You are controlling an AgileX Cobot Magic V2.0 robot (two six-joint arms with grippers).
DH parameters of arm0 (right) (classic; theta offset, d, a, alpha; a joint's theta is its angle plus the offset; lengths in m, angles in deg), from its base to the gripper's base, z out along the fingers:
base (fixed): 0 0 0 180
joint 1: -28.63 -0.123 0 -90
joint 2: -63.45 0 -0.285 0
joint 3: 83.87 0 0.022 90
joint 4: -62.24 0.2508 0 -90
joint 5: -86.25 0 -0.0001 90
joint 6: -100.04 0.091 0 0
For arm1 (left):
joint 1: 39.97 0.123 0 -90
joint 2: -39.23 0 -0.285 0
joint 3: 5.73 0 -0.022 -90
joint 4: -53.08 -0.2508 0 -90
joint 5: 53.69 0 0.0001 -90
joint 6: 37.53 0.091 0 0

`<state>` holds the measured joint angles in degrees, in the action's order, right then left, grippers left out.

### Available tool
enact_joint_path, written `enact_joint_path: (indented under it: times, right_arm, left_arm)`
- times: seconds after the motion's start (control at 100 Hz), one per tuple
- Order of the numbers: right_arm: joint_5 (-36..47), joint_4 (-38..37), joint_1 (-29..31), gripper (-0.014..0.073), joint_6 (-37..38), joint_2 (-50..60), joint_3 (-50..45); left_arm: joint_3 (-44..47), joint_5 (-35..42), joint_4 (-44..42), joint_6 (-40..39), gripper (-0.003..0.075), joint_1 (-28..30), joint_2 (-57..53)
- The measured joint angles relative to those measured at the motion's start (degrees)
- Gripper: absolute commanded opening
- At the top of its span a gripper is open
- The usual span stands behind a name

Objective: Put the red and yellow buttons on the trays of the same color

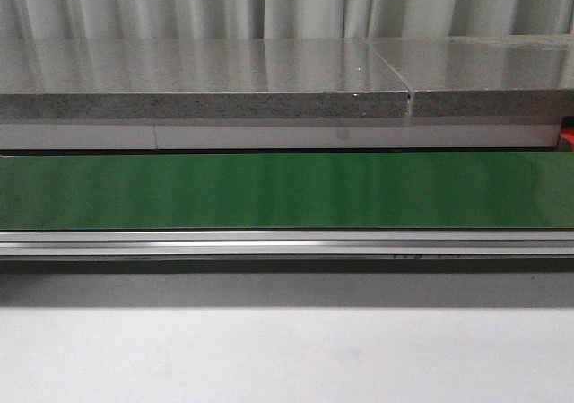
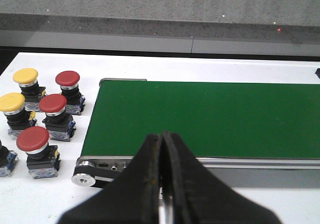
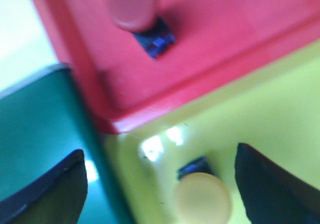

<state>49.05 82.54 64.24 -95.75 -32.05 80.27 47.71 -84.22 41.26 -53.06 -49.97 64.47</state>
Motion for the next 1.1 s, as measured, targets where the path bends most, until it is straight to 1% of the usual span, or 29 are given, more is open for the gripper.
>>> enact_joint_path:
  times: [0.37, 0.53, 0.62, 0.77, 0.82, 0.87, 0.94, 0.99, 1.01, 1.02, 1.03, 1.06, 1.1]
  right_arm:
    - [0.69, 0.22, -13.89, 0.0602, -4.51, 14.06, -0.30]
    - [2.33, 0.32, -19.07, 0.0602, -7.33, 20.21, -3.53]
    - [3.07, 0.39, -20.87, 0.0602, -8.38, 23.98, -6.28]
    - [3.29, 0.39, -21.66, 0.0592, -9.05, 30.52, -10.96]
    - [3.43, 0.39, -21.75, 0.0566, -9.14, 32.70, -12.34]
    - [3.43, 0.39, -21.75, 0.0521, -9.14, 34.84, -13.71]
    - [3.43, 0.39, -21.75, 0.0426, -9.25, 37.66, -15.43]
    - [3.43, 0.39, -21.75, 0.0328, -9.25, 39.45, -16.40]
    - [3.43, 0.39, -21.75, 0.0301, -9.35, 40.19, -16.80]
    - [3.43, 0.39, -21.75, 0.0260, -9.36, 40.66, -16.93]
    - [3.43, 0.39, -21.75, 0.0260, -9.36, 40.90, -17.19]
    - [3.43, 0.39, -21.75, 0.0193, -9.36, 41.77, -17.65]
    - [3.43, 0.39, -21.88, 0.0128, -9.36, 42.95, -18.26]
  left_arm:
    - [0.00, 0.00, 0.00, 0.00, -0.0019, 0.00, 0.00]
    - [0.00, 0.00, 0.00, 0.03, -0.0019, 0.00, 0.00]
    - [0.00, 0.00, 0.00, 0.03, -0.0019, 0.00, 0.00]
    - [0.00, 0.00, 0.00, 0.03, -0.0019, 0.00, 0.00]
    - [0.00, 0.00, 0.00, 0.03, -0.0019, 0.00, 0.00]
    - [0.00, 0.00, 0.00, 0.03, -0.0019, 0.00, 0.00]
    - [0.00, 0.00, 0.00, 0.03, -0.0019, 0.00, 0.00]
    - [0.00, 0.00, 0.00, 0.03, -0.0019, 0.00, 0.00]
    - [0.00, 0.00, 0.00, 0.03, -0.0019, 0.00, 0.00]
    - [0.00, 0.00, 0.00, 0.03, -0.0019, 0.00, 0.00]
    - [0.00, 0.00, 0.00, 0.03, -0.0019, 0.00, 0.00]
    - [0.00, 0.00, 0.00, 0.03, -0.0019, 0.00, 0.00]
    - [0.00, 0.00, 0.00, 0.03, -0.0019, 0.00, 0.00]
